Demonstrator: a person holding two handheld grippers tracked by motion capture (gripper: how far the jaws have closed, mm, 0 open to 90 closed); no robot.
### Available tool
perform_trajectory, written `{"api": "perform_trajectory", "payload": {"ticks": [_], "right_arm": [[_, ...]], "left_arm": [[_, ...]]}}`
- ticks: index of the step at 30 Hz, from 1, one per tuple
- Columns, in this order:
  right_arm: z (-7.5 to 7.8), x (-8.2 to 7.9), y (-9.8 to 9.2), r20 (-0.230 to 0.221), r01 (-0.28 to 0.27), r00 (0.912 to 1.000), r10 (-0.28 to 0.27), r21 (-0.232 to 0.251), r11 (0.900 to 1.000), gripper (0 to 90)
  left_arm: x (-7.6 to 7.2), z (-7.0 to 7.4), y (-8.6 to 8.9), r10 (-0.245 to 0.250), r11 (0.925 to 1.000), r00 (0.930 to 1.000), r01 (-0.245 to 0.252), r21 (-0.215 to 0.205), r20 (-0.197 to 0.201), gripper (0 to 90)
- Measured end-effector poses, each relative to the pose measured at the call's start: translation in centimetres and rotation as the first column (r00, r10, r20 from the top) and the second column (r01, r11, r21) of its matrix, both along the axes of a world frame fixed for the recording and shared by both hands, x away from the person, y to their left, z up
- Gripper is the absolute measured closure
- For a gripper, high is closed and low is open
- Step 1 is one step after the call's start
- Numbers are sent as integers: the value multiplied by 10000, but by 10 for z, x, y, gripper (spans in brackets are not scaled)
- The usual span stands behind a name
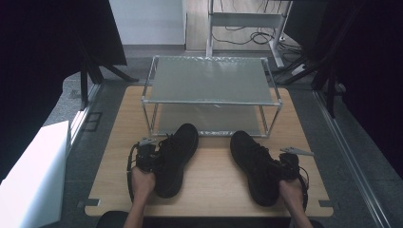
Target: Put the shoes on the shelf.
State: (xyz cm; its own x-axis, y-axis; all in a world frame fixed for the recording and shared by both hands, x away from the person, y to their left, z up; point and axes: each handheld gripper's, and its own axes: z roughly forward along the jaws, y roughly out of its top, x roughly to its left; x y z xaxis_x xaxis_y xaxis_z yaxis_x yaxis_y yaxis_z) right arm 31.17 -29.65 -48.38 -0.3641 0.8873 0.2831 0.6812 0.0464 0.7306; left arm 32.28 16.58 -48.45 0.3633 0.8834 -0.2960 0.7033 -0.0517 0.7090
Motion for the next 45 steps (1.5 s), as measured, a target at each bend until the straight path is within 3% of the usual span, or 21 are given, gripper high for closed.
{"api": "perform_trajectory", "payload": {"ticks": [3,6,11,16,19,26,31,36,39,42,45], "right_arm": [[1,1,-2,-172,46,9998,-31,892,9960,769],[5,2,-3,-245,66,9997,-25,1694,9855,768],[11,4,-2,-240,22,9997,49,2895,9572,767],[15,5,1,-202,-87,9996,172,3609,9326,767],[18,6,4,-205,-176,9994,285,4089,9124,767],[26,3,10,-24,-405,9988,480,4939,8686,767],[34,-1,15,44,-488,9984,561,5634,8247,767],[45,-4,20,236,-606,9980,580,5976,7995,767],[52,-5,23,314,-631,9980,557,6236,7792,767],[59,-5,26,399,-627,9980,484,6300,7741,767],[65,-2,30,434,-548,9984,351,6387,7675,767]], "left_arm": [[-1,4,-1,-74,9999,10000,75,-110,63,820],[-3,8,-2,-194,9981,9998,200,-585,106,819],[-7,15,-6,-359,9927,9990,388,-1141,275,817],[-11,24,-11,-489,9874,9972,567,-1478,560,815],[-14,29,-13,-566,9802,9957,694,-1855,732,815],[-22,38,-15,-426,9543,9938,710,-2901,1029,812],[-28,45,-15,-256,9298,9929,664,-3620,1165,811],[-32,54,-17,-223,9149,9915,718,-3973,1278,811],[-32,58,-19,-142,8991,9917,687,-4323,1280,809],[-32,63,-20,32,8823,9925,546,-4675,1220,809],[-32,68,-22,239,8747,9920,394,-4831,1242,808]]}}
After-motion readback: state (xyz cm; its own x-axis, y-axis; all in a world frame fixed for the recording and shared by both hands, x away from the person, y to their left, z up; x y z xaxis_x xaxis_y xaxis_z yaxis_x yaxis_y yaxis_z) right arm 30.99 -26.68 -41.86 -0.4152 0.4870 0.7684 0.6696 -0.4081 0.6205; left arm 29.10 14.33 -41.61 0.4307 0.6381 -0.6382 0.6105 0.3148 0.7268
